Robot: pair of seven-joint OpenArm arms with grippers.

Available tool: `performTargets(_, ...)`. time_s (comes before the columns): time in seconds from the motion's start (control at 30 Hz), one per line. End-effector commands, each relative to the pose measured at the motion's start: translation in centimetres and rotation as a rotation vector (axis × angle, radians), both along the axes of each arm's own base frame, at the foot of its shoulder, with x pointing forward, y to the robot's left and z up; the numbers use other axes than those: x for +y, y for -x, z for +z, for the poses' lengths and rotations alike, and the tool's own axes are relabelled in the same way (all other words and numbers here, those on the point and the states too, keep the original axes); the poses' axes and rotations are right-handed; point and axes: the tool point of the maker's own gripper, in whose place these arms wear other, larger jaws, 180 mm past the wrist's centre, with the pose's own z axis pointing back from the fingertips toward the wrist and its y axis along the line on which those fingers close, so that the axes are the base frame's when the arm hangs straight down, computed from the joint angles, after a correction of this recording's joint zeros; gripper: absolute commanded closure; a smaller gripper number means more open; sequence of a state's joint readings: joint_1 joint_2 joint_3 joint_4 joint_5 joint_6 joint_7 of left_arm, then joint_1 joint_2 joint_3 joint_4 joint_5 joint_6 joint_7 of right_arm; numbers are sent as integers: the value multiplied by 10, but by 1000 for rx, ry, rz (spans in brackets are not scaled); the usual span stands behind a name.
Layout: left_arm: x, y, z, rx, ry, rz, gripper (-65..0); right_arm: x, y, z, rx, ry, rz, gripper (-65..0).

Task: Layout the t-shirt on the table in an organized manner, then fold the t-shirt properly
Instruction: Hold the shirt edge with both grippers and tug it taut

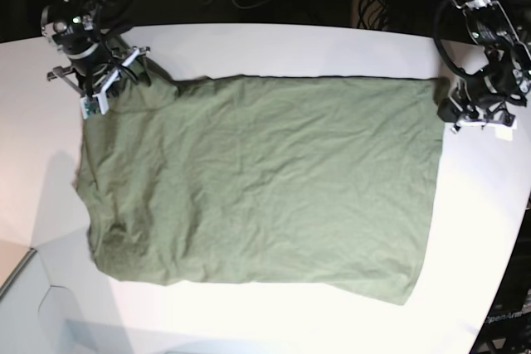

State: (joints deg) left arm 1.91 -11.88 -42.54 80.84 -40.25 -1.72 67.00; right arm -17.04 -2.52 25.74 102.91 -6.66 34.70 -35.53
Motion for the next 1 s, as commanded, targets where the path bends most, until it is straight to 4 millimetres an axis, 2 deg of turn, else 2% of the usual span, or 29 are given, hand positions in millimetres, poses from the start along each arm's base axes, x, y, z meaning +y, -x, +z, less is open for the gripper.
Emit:
performTargets(0.0,0,-9,7,-22,-24,-21,0,-2,-12,12,-61,-1,-3,0)
performTargets(0.2,4,-14,-5,8,-181,-62,0,-6,-8,-5,-19,-15,-6,0)
performTargets(0.3,8,-8,-19,40,-202,-52,0,-8,-9,-15,5,-26,-9,0)
performTargets(0.4,13,-2,-33,74,-186,-32,0,-22,-2,-29,53,-13,-8,0)
performTargets(0.47,14,1,-37,86,-180,-29,0,-28,-11,-30,51,-10,-8,0)
performTargets(0.57,13,0,-36,83,-180,-30,0,-42,-14,-32,66,12,-8,0)
performTargets(0.67,13,-3,-30,70,-185,-36,0,-48,-28,-20,30,36,-1,0)
performTargets(0.7,14,-7,-24,53,-196,-38,0,-51,-33,-9,2,56,4,0)
performTargets(0.77,13,-11,-16,29,-212,-46,0,-60,-40,26,-80,116,-1,0)
performTargets(0.87,12,-15,-7,4,-228,-50,0,-47,-37,68,-182,164,14,0)
performTargets(0.93,12,-15,-7,1,-229,-51,0,-35,-32,84,-220,172,27,0)
performTargets(0.97,11,-15,-6,-1,-229,-51,0,-27,-27,84,-221,159,29,0)
